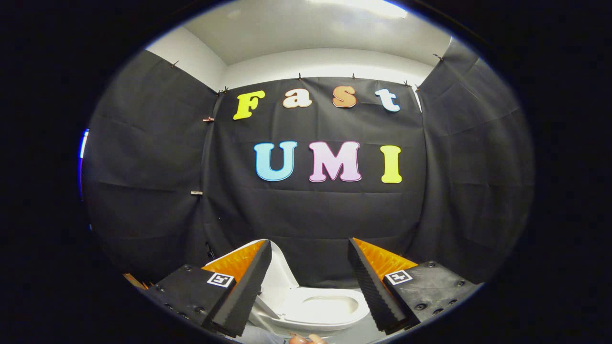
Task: Open the toilet lid.
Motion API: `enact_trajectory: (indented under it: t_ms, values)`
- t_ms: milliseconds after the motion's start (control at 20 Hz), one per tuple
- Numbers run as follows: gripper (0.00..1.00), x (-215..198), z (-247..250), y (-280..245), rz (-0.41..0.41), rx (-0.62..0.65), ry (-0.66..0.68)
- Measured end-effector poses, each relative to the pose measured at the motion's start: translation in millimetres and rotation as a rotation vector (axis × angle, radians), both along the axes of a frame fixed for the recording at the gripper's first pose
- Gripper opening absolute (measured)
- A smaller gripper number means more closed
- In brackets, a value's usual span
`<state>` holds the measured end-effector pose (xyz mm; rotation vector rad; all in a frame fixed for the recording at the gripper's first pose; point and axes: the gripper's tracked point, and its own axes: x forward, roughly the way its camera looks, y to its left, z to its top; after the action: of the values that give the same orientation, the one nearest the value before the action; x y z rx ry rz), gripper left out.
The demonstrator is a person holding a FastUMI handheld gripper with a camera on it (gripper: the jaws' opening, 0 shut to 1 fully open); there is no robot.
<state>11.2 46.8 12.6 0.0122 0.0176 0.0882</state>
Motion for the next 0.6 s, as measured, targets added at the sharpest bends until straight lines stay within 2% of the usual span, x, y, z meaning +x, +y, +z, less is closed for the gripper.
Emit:
enact_trajectory:
  t_ms: [600]
  values:
    - [0.99, -7.8, 4.3, -7.1, 0.0, -0.008, -0.006]
